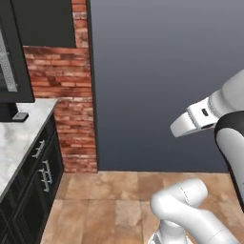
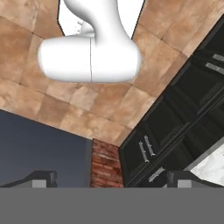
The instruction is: Pick the avocado and bread from the counter and place them on the plate. Then pick the jam from the cabinet and place it next to the plate. Lastly close the cabinet door.
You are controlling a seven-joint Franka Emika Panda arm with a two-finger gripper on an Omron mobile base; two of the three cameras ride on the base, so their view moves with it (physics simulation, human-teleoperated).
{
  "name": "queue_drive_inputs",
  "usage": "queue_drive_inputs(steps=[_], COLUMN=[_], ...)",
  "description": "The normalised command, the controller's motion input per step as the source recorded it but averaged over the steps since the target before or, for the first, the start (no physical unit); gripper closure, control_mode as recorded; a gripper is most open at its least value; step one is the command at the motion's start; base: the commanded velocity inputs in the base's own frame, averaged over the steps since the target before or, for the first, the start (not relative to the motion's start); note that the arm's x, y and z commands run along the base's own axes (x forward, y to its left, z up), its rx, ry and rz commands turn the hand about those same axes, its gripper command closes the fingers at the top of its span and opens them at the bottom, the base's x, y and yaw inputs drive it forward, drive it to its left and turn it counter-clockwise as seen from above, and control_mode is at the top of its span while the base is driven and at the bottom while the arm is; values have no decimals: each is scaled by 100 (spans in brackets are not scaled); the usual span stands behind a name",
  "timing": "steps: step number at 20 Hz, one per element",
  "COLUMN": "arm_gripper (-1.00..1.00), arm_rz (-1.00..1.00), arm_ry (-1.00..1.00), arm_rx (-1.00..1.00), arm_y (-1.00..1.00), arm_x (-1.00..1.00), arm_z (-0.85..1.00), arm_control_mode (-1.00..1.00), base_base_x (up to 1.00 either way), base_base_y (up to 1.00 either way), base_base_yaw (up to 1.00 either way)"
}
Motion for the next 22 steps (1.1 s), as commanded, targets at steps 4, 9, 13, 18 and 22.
queue_drive_inputs(steps=[4,9,13,18,22], arm_gripper=[-100,-100,-100,-100,-100], arm_rz=[0,0,0,0,0], arm_ry=[0,0,0,0,0], arm_rx=[0,0,0,0,0], arm_y=[0,0,0,0,0], arm_x=[0,0,0,0,0], arm_z=[0,0,0,0,0], arm_control_mode=[100,100,100,100,100], base_base_x=[55,42,38,44,59], base_base_y=[-1,0,0,0,-6], base_base_yaw=[27,32,32,31,30])
